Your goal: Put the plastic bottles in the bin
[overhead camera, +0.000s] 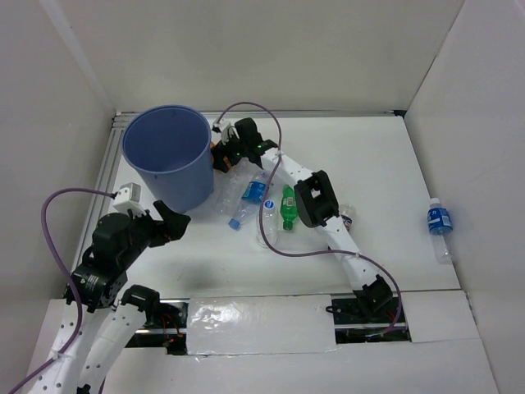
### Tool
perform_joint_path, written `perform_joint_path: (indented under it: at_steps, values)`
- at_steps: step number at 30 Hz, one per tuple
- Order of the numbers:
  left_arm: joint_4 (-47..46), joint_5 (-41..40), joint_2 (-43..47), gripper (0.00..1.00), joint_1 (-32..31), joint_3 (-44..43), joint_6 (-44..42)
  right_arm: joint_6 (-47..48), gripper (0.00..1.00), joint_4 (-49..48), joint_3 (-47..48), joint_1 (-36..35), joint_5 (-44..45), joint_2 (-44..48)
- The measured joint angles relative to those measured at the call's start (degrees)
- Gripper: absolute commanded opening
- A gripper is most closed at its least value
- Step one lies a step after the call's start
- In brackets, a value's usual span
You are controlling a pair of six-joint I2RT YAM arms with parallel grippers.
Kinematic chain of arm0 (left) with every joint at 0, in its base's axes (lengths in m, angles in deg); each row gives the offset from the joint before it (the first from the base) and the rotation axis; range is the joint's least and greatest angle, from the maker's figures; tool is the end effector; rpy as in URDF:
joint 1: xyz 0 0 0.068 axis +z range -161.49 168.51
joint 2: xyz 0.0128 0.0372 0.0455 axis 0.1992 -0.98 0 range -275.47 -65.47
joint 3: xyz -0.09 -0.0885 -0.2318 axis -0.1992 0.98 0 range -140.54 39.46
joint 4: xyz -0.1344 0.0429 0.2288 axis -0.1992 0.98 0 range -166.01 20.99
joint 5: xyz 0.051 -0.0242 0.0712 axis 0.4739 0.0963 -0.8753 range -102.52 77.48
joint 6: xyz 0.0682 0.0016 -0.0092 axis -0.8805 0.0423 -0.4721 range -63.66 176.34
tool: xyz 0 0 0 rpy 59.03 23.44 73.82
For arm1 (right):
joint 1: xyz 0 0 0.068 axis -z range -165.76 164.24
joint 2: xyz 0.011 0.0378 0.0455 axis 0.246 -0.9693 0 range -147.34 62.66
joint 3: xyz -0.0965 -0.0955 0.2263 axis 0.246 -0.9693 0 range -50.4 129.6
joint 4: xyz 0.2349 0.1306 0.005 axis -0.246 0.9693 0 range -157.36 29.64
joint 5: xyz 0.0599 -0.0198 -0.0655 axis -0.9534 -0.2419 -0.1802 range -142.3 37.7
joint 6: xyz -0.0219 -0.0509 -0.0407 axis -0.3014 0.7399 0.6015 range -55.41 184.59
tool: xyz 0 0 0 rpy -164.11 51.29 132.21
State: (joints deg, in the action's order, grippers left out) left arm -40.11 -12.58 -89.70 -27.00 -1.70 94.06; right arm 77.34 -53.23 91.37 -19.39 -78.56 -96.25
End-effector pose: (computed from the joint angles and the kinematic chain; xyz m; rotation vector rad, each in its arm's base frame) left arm 0.1297 -0.0358 0.3070 -0.3766 1.9151 -0.6232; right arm 0.5049 0.3654 0.1238 -1.0875 1.8339 0.7005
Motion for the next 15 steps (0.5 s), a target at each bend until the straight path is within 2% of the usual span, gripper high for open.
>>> perform_joint_path:
  at_steps: [1,2,6,7,10,11,15]
  values:
    - [0.04,0.0,0.31,0.97,0.0,0.07,0.04,0.24,0.77,0.0,0.0,0.02,0.15,0.0]
    - [0.04,0.0,0.42,0.97,0.0,0.07,0.04,0.33,0.77,-0.02,0.0,0.02,0.22,0.0]
    - [0.07,0.2,1.27,0.97,0.0,0.42,0.07,0.72,0.6,-0.15,-0.44,0.46,-0.09,0.09]
    - [0.04,0.24,1.44,0.97,0.0,0.46,0.07,0.66,0.51,-0.33,-0.74,0.63,-0.35,0.33]
    - [-0.04,0.48,1.97,0.95,0.0,0.57,0.07,0.37,0.34,0.15,-2.1,1.75,-0.85,1.64]
    - [-0.09,0.61,2.08,0.95,0.0,0.63,0.07,0.15,0.24,0.31,-2.54,2.34,-1.18,2.16]
    - [-0.83,1.84,2.25,0.95,0.0,1.25,0.07,-0.76,0.19,1.4,-3.52,6.01,-2.05,6.4]
